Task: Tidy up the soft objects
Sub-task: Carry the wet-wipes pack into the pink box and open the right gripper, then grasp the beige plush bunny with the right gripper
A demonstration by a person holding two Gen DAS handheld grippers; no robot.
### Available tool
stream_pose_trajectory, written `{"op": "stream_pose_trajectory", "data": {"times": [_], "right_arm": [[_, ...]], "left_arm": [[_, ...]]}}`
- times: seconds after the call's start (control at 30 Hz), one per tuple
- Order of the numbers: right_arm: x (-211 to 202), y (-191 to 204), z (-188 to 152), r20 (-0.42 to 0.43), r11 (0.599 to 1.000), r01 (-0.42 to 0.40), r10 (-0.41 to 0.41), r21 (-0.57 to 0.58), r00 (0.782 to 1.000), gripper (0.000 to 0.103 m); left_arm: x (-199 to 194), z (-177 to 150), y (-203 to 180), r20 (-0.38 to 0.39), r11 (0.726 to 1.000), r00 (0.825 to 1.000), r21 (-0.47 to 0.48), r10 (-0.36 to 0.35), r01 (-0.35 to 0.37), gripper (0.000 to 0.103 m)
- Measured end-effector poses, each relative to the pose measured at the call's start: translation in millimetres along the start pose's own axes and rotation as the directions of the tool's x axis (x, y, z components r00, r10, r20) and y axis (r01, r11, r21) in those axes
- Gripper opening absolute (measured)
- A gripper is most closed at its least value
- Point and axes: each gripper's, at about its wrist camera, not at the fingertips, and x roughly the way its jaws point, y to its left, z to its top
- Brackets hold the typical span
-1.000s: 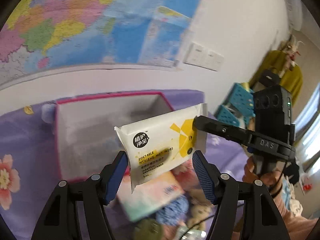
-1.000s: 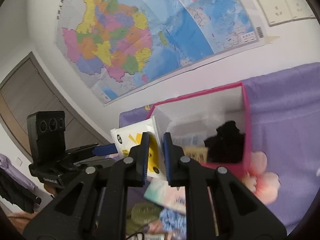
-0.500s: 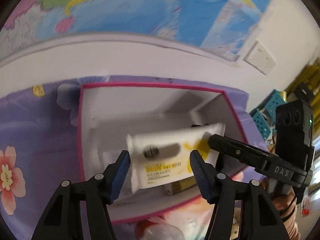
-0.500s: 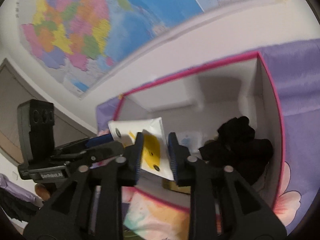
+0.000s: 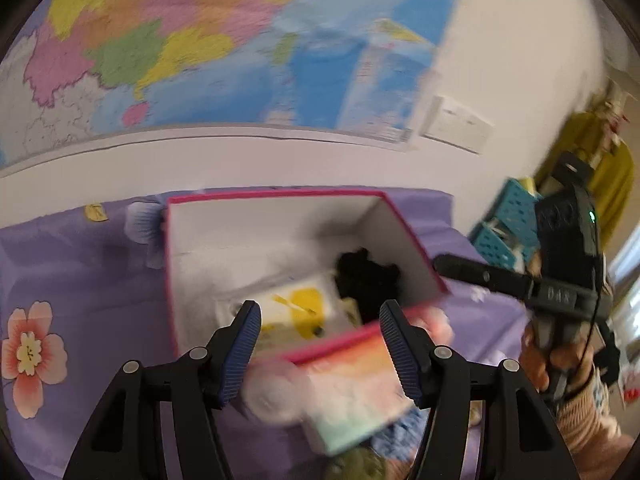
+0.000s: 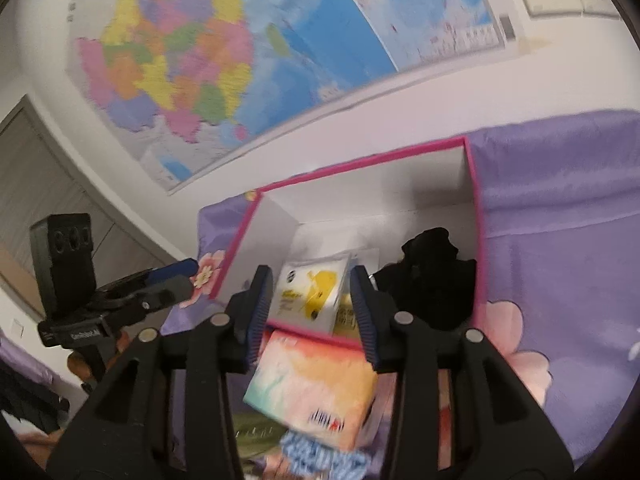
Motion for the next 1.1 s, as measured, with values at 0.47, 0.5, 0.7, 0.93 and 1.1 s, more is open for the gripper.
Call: {"op": "stream_pose_trajectory", "data": {"times": [0.47,0.5,0.7,0.93,1.1], "right_arm": [[-82,1,-73,-0.036,0.997,0.049,-0.052,-0.063,0.998,0.051],[-82,-4,-81,-0.051,0.996,0.067,-0.07,-0.054,0.996,0.051],[-75,-39,-125,-0.134,0.99,0.132,-0.126,0.041,0.983,0.051],[-61,-52,-153,-0.178,0.987,0.135,-0.118,0.086,0.977,0.051],[-60,-53,-160,-0.152,0.987,0.12,-0.103,0.107,0.983,0.051]], "left_arm": [[-3,-75,-86,-0.112,0.962,0.97,0.145,-0.216,0.231,0.064],[2,-79,-89,-0.129,0.96,0.967,0.146,-0.221,0.239,0.064],[32,-107,-102,-0.227,0.953,0.94,0.103,-0.256,0.284,0.064],[51,-124,-112,-0.294,0.949,0.919,0.092,-0.262,0.301,0.064],[64,-131,-118,-0.323,0.946,0.907,0.087,-0.271,0.314,0.064]]}}
